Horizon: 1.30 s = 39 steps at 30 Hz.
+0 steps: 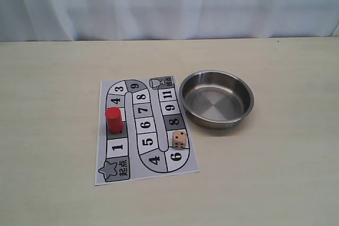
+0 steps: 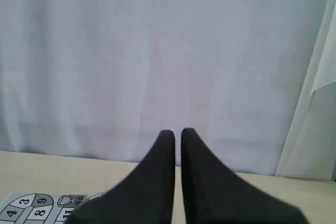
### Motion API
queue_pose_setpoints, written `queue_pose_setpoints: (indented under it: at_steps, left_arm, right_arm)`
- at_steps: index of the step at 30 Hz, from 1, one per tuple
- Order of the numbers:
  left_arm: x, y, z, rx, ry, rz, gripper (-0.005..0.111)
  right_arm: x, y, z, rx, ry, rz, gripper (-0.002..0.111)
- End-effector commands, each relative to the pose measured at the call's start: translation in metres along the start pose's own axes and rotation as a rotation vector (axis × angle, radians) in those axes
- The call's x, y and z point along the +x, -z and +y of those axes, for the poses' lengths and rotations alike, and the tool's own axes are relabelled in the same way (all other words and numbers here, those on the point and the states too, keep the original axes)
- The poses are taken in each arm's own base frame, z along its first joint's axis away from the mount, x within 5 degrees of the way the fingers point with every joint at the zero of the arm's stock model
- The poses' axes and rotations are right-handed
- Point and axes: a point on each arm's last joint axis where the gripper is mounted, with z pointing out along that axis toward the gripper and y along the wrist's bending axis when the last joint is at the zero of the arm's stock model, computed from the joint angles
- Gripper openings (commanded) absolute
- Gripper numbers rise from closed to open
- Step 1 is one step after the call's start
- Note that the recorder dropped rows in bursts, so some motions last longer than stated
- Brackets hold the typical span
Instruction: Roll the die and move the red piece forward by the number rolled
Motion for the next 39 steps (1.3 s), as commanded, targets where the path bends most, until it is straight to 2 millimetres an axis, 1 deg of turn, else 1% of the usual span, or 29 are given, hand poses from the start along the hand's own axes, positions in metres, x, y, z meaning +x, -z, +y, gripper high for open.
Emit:
queue_pose_setpoints:
  at_steps: [1,4,9,12,13,15,18,20,21,22,23,26,28,36,39]
  left_arm:
    - [-0.003,0.000,0.000,0.001,0.004,-0.017,0.000]
    - [-0.003,0.000,0.000,0.001,0.004,-0.017,0.000]
    - [-0.003,0.000,0.000,0.001,0.004,-0.017,0.000]
    - [-0.003,0.000,0.000,0.001,0.004,-0.017,0.000]
    - [-0.003,0.000,0.000,0.001,0.004,-0.017,0.000]
    - [-0.003,0.000,0.000,0.001,0.004,-0.020,0.000]
    - [-0.003,0.000,0.000,0.001,0.004,-0.020,0.000]
    - [-0.003,0.000,0.000,0.001,0.004,-0.020,0.000]
    - [-0.003,0.000,0.000,0.001,0.004,-0.020,0.000]
    - [-0.003,0.000,0.000,0.001,0.004,-0.020,0.000]
    - [-0.003,0.000,0.000,0.001,0.004,-0.020,0.000]
    - [-0.003,0.000,0.000,0.001,0.004,-0.020,0.000]
    - [-0.003,0.000,0.000,0.001,0.004,-0.020,0.000]
    - [-0.003,0.000,0.000,0.001,0.004,-0.020,0.000]
    - [-0.003,0.000,0.000,0.001,0.004,-0.017,0.000]
  right_arm:
    - [0.017,-0.017,0.001,-0.002,0.004,0.024,0.004]
    - [0.031,-0.030,0.002,0.001,0.002,0.019,0.004]
    - [0.064,-0.056,0.003,0.010,-0.001,-0.006,0.004]
    - [0.088,-0.069,0.005,0.013,-0.003,0.002,0.004]
    - [0.101,-0.075,0.006,0.013,-0.013,-0.006,0.004]
    - [0.117,-0.082,0.007,0.021,-0.016,-0.039,0.004]
    - [0.138,-0.088,0.008,0.027,-0.017,-0.052,0.004]
    - [0.162,-0.091,0.010,0.028,-0.013,-0.031,0.004]
    - [0.169,-0.092,0.010,0.029,-0.013,-0.026,0.004]
    - [0.170,-0.092,0.010,0.033,-0.013,-0.053,0.004]
    - [0.176,-0.092,0.011,0.023,-0.014,0.022,0.004]
    - [0.184,-0.092,0.012,0.012,-0.015,0.108,0.004]
    - [0.186,-0.091,0.013,0.009,-0.015,0.132,0.004]
    - [0.188,-0.091,0.013,0.005,-0.061,0.147,0.004]
    - [0.188,-0.091,0.013,0.004,-0.051,0.150,0.004]
